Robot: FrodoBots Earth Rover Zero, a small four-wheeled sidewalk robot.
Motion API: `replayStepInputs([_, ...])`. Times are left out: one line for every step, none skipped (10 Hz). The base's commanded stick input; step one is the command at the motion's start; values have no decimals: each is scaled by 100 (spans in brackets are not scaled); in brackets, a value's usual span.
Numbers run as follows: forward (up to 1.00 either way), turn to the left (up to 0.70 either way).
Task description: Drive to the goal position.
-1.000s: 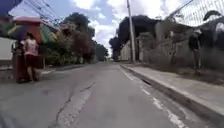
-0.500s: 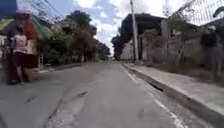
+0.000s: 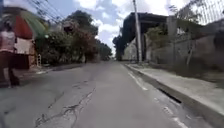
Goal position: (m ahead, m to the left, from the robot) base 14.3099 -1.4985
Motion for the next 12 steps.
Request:
replayStepInputs([100, -34])
replayStepInputs([100, -40])
replayStepInputs([100, -40])
replayStepInputs([100, -9])
replayStepInputs([100, 0])
replayStepInputs([100, 0])
replayStepInputs([100, 0])
replayStepInputs([100, 0])
replayStepInputs([100, 0])
replayStepInputs([100, 0])
replayStepInputs([100, 0])
replayStepInputs([100, 0])
